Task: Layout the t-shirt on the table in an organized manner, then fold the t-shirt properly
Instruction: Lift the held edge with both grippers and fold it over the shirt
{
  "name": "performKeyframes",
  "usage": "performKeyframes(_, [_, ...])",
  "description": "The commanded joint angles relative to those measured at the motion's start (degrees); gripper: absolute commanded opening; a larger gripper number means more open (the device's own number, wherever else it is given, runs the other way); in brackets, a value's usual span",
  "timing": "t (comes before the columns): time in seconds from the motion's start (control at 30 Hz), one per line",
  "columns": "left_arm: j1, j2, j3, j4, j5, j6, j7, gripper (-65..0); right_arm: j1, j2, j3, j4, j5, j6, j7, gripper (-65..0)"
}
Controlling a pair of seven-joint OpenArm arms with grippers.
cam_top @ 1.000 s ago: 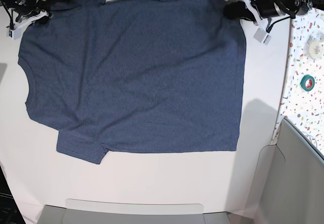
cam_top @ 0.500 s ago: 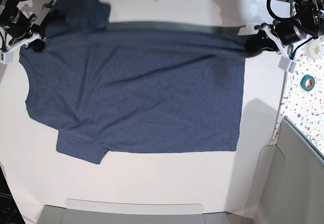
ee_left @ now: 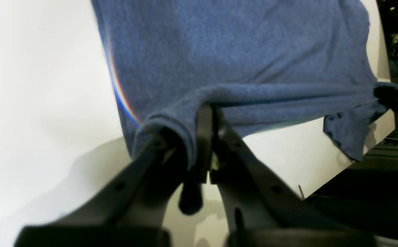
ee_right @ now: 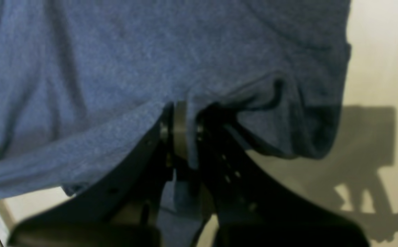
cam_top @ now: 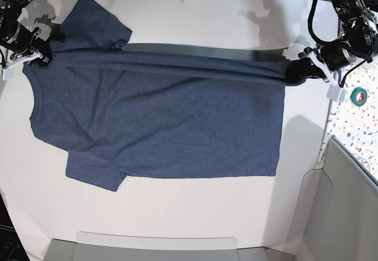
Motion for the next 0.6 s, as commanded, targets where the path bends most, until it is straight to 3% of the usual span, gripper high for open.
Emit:
performKeyframes(0.0, [-0.61,-1.03,-0.45,-0.49,-0.50,0.12,-0.79,-65.0,0.69,1.38,0.39,0.95,0.12,0.09,1.03,-65.0])
performKeyframes(0.27, [-1.49,-1.03,-0.45,-4.27,-0.50,0.12,-0.79,-65.0,3.33,4.45,-4.45,0.95,0.12,0.00,0.86,-65.0])
performKeyframes(0.57, [-1.84,-1.03,-0.45,-4.27,-0.41,0.12,-0.79,-65.0,5.71,5.07,-8.14,0.60,-0.32,-0.09,1.03,-65.0])
